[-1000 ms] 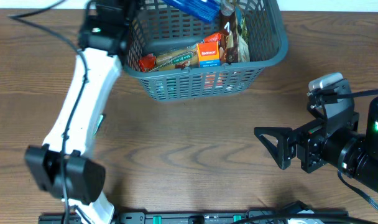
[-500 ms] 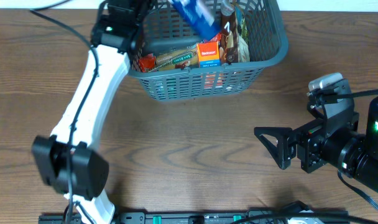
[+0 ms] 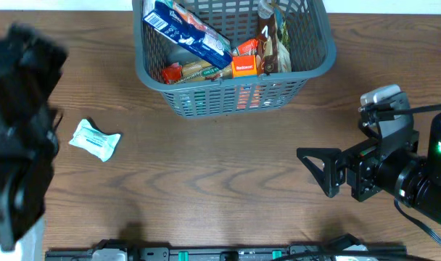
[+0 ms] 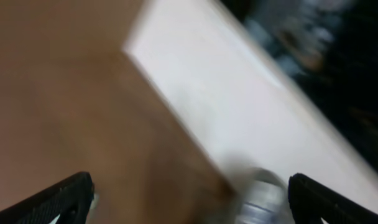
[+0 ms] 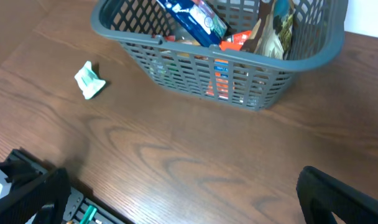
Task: Pack container
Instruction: 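Reach the left gripper to the mint-green tissue pack and grasp it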
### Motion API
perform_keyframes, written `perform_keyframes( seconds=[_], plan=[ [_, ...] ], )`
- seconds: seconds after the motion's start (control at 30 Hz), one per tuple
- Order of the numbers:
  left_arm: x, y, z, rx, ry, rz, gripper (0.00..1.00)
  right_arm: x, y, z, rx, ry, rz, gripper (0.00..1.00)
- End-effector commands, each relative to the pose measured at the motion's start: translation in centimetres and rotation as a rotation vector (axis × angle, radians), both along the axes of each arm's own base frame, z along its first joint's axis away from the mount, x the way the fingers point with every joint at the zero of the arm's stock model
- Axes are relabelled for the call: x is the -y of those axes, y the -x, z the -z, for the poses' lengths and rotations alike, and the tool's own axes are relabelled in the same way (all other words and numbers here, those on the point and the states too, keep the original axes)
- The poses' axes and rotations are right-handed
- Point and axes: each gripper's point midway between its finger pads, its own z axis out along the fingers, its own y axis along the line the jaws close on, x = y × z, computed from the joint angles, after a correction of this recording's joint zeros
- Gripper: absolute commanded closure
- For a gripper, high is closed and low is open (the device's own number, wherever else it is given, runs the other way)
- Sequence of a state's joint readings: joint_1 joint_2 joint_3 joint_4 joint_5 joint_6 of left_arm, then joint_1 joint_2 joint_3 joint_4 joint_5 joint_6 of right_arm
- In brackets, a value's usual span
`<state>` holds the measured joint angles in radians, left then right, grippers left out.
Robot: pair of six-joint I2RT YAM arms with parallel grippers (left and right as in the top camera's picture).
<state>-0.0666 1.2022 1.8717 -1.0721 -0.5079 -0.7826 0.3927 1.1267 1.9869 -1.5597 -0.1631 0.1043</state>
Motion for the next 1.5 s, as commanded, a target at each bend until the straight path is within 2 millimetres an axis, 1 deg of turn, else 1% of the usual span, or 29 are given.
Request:
perform_keyframes(
  seconds=[0.0,0.1,0.17,0.27,0.3,0.37,0.47,0.53,0.6,0.73,0.83,0.93,1.13,1.3,1.47],
  plan=[
    [-3.1,3.1,2.0,-0.105,-0.031,-0.181,0.01,0.2,0.0,-0.2,0.0,-0.01,0.019,0.01],
    [-4.0,5.6,4.7,-0.274,-0.043,-0.216,0.01,0.2,0.0,-0.2,0.0,-0.01,0.019,0.01],
    [-4.4,6.8,6.6,-0.387,-0.04,-0.241,0.01,0.2,0.0,-0.2,0.0,-0.01,0.019,0.01],
    [-4.6,8.0,9.3,-0.498,0.023,-0.321,0.02,0.2,0.0,-0.2,0.0,-0.01,0.019,0.01],
    [-4.5,8.0,10.1,-0.529,0.041,-0.331,0.02,0.2,0.0,-0.2,0.0,-0.01,0.019,0.01],
    [-4.0,7.2,11.9,-0.583,0.078,-0.323,0.01,0.2,0.0,-0.2,0.0,-0.01,0.019,0.01],
    [-3.2,5.2,14.9,-0.653,0.125,-0.286,0.02,0.2,0.0,-0.2,0.0,-0.01,0.019,0.01],
    [-2.6,3.9,17.4,-0.698,0.156,-0.264,0.02,0.2,0.0,-0.2,0.0,-0.01,0.019,0.01],
    [-1.9,2.5,20.4,-0.749,0.188,-0.225,0.02,0.2,0.0,-0.2,0.0,-0.01,0.019,0.01],
    [-0.1,0.0,25.8,-0.817,0.267,-0.07,0.02,0.2,0.0,-0.2,0.0,-0.01,0.019,0.01],
    [0.2,-0.6,29.0,-0.835,0.337,-0.031,0.02,0.2,0.0,-0.2,0.0,-0.01,0.019,0.01],
    [0.1,-0.6,31.5,-0.858,0.382,-0.005,0.02,0.2,0.0,-0.2,0.0,-0.01,0.019,0.01],
    [-0.2,-0.2,34.9,-0.877,0.428,0.02,0.01,0.2,0.0,-0.2,0.0,-0.01,0.019,0.01],
    [-0.3,-0.6,37.0,-0.848,0.418,0.04,0.01,0.2,0.0,-0.2,0.0,-0.01,0.019,0.01],
    [-0.7,-1.5,38.4,-0.823,0.403,0.052,0.01,0.2,0.0,-0.2,0.0,-0.01,0.019,0.01]
  ],
)
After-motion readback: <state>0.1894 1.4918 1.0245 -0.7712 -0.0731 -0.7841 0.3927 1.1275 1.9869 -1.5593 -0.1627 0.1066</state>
